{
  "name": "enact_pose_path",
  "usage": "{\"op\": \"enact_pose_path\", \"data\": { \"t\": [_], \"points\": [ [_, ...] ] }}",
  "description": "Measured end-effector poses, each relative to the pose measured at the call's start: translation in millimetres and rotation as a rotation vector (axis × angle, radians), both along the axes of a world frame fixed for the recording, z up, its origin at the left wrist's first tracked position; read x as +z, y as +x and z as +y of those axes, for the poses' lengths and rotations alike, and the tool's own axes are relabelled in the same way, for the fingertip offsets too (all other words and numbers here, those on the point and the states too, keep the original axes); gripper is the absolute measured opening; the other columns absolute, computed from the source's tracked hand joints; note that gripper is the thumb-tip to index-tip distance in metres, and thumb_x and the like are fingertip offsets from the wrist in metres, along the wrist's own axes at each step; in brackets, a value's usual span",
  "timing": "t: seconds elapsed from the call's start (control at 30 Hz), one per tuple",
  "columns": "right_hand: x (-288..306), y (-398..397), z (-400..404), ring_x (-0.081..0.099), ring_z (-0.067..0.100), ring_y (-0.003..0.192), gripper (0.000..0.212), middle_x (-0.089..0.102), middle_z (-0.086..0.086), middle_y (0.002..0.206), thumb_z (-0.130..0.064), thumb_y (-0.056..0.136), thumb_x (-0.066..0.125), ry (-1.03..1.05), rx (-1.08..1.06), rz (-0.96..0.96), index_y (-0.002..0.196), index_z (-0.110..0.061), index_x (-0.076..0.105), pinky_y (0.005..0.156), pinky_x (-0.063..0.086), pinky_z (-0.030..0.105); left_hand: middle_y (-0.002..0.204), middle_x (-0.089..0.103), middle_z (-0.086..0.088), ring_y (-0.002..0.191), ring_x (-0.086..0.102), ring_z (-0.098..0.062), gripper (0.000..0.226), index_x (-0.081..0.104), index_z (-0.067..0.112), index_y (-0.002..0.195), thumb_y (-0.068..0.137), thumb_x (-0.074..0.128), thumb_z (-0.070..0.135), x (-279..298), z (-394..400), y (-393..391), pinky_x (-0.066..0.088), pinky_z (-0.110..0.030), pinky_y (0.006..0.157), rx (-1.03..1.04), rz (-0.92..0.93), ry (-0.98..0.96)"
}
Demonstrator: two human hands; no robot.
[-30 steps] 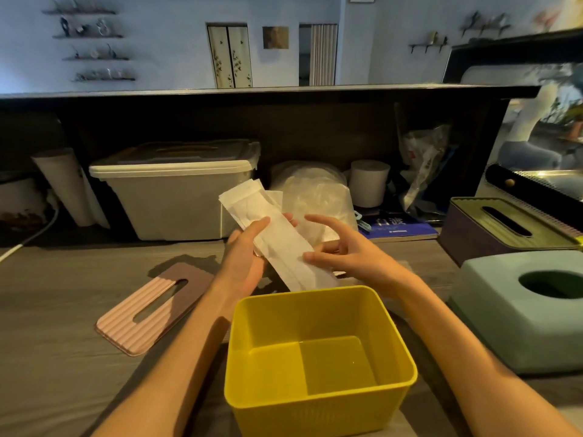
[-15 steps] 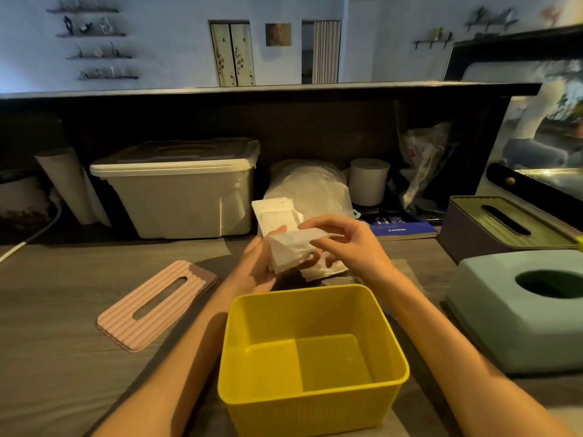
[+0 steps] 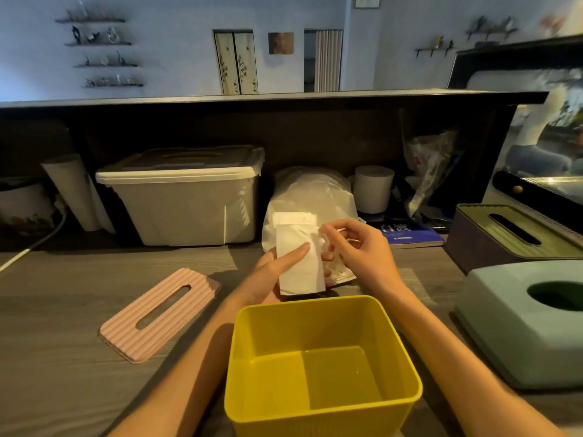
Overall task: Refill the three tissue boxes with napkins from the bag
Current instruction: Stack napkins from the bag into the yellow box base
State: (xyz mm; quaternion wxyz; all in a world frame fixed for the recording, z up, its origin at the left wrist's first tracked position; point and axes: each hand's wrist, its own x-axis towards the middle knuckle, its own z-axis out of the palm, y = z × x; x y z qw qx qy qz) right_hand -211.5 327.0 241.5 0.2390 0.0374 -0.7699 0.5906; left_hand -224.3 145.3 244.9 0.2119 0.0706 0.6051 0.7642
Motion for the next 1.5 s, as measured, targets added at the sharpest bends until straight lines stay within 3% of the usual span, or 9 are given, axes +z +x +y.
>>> {"op": "enact_pose_path", "data": {
  "t": [0.13,0.3,0.67,0.77,0.87,0.97,1.13,1.27,1.5],
  "points": [
    [0.6,-1.5,8.1,0.069,0.005,0.078,0.009,0.072,-0.015,0.09,-0.035,0.094,0.072,0.068,-0.022,-0.026,0.102,-0.029,0.073,0.06,0.055,0.02,0.108,0.076,-0.014,0.095,0.075,-0.026,0.043,0.055,0.014,0.134,0.095,0.061,0.031,5.2,-4.6,3.3,0.061,-0.033,0.07,-0.057,0.045,0.049],
    [7.3,3.4,10.2,0.068,0.009,0.072,0.018,0.076,-0.003,0.09,-0.036,0.095,0.071,0.025,0.127,-0.13,0.109,-0.025,0.076,0.057,0.051,0.02,0.111,0.073,-0.021,0.101,0.073,-0.031,0.053,0.053,0.014,0.137,0.09,0.063,0.038,6.4,-7.7,5.0,0.06,-0.039,0.079,-0.11,0.059,0.022],
    [22.2,7.5,16.4,0.074,0.02,0.088,0.016,0.076,0.005,0.094,-0.023,0.102,0.062,-0.249,-0.064,0.111,0.112,-0.013,0.068,0.071,0.061,0.028,0.11,0.074,-0.017,0.089,0.072,-0.024,0.05,0.059,0.013,0.126,0.089,0.06,0.046,5.5,-10.2,3.0,0.061,-0.036,0.08,-0.14,-0.018,0.023],
    [31.7,12.4,21.8,0.074,0.016,0.094,0.022,0.076,0.0,0.098,-0.027,0.103,0.059,-0.396,0.048,0.076,0.118,-0.013,0.068,0.076,0.06,0.028,0.129,0.067,-0.018,0.102,0.065,-0.028,0.06,0.056,0.019,0.134,0.097,0.039,0.064,4.7,-7.9,0.8,0.057,-0.036,0.082,-0.132,-0.113,0.155],
    [36.8,17.7,20.8,0.069,0.014,0.086,0.03,0.071,0.004,0.097,-0.026,0.102,0.057,-0.481,0.317,-0.025,0.123,-0.006,0.067,0.071,0.056,0.025,0.112,0.075,-0.016,0.091,0.073,-0.028,0.056,0.057,0.018,0.129,0.101,0.033,0.061,5.2,-6.7,-0.3,0.057,-0.039,0.08,-0.095,-0.137,0.204],
    [33.2,18.9,11.3,0.063,0.014,0.084,0.026,0.068,0.006,0.091,-0.027,0.099,0.062,-0.359,0.392,-0.077,0.112,-0.006,0.069,0.074,0.052,0.023,0.088,0.078,-0.01,0.077,0.077,-0.022,0.049,0.059,0.012,0.124,0.103,0.036,0.049,5.1,-4.3,-3.0,0.061,-0.031,0.061,-0.064,-0.073,0.172],
    [17.2,15.2,-4.5,0.072,0.016,0.077,0.013,0.077,0.002,0.084,-0.028,0.098,0.067,0.04,0.194,-0.076,0.104,-0.017,0.071,0.076,0.059,0.029,0.126,0.068,-0.021,0.119,0.064,-0.039,0.066,0.06,0.017,0.135,0.095,0.039,0.066,-1.3,-1.7,1.8,0.052,-0.053,0.099,-0.129,-0.189,0.22],
    [7.4,11.3,-5.8,0.069,0.005,0.079,0.011,0.072,-0.011,0.091,-0.03,0.095,0.071,0.219,0.049,0.01,0.102,-0.022,0.072,0.068,0.056,0.02,0.115,0.074,-0.016,0.101,0.073,-0.032,0.069,0.071,0.023,0.115,0.092,0.033,0.075,3.6,0.4,6.6,0.058,-0.044,0.087,-0.131,-0.121,0.178],
    [5.7,8.5,2.6,0.061,-0.003,0.11,0.058,0.059,-0.023,0.123,-0.037,0.087,0.079,0.227,0.196,-0.054,0.139,-0.036,0.053,0.086,0.055,0.016,0.129,0.067,-0.009,0.102,0.068,-0.017,0.085,0.056,0.021,0.139,0.074,0.07,0.073,-6.3,-9.0,-7.3,0.054,-0.026,0.078,-0.158,0.082,-0.19]
  ]
}}
